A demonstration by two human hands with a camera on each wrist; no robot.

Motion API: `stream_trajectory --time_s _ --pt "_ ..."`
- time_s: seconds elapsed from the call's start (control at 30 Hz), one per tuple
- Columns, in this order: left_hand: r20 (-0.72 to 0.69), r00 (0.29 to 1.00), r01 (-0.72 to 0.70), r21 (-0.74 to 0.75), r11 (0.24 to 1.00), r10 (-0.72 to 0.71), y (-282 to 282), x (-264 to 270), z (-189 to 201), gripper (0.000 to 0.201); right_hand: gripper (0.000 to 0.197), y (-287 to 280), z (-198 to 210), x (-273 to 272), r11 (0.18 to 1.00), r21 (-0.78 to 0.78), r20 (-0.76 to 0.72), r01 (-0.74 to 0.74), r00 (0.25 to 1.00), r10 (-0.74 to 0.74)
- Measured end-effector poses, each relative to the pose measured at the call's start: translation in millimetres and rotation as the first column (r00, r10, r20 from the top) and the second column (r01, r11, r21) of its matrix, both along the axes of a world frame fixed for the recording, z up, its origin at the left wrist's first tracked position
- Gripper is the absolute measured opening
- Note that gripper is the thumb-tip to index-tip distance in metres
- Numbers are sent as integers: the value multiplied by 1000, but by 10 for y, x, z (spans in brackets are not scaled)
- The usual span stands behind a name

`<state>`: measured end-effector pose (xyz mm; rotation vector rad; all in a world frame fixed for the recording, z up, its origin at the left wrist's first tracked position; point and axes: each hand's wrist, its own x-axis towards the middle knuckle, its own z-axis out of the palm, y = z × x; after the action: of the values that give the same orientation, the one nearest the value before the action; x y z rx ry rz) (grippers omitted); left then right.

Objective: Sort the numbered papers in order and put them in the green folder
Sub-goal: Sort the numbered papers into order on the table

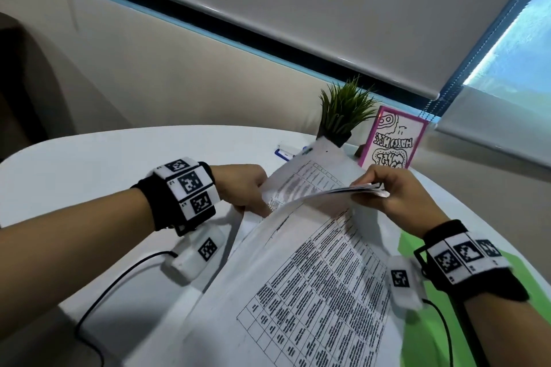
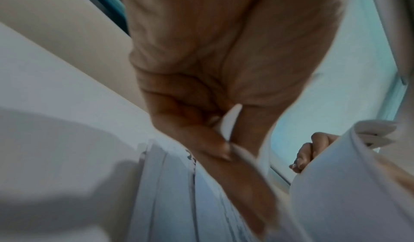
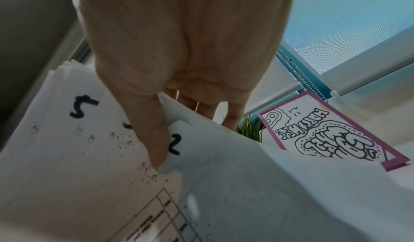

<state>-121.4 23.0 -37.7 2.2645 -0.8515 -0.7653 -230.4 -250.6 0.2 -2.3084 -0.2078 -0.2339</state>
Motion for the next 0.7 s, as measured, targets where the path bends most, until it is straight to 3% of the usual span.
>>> stream_trajectory --time_s 0.13,0.23,0.3,0.33,0.43,0.5,0.6,0.7 --pt "-146 983 113 23 993 -108 0 -62 -33 11 12 -14 -110 76 995 -101 4 -8 1000 9" --pt "-85 994 68 22 997 -66 -36 -78 -94 8 16 -10 -291 121 972 -235 46 23 999 -12" --pt "-63 998 -10 -93 996 4 -56 -77 -104 4 17 8 -397 122 954 -293 104 61 994 -32" --pt "-65 997 -58 -165 985 47 -67 -76 -100 7 19 14 -429 116 955 -284 127 88 990 -53" --pt "-84 979 -202 -332 921 184 -95 -45 -101 41 23 27 -446 97 967 -201 174 158 977 -124" --pt "-61 976 -217 -383 898 210 -91 -29 -81 47 28 28 -421 80 972 -179 212 150 971 -111" --pt "6 989 -136 -353 926 147 -92 -2 -57 35 33 23 -400 52 969 -215 220 121 973 -72" --pt "136 989 -33 -222 975 64 -111 -14 -48 21 34 -19 -423 35 965 -242 187 104 981 -58"
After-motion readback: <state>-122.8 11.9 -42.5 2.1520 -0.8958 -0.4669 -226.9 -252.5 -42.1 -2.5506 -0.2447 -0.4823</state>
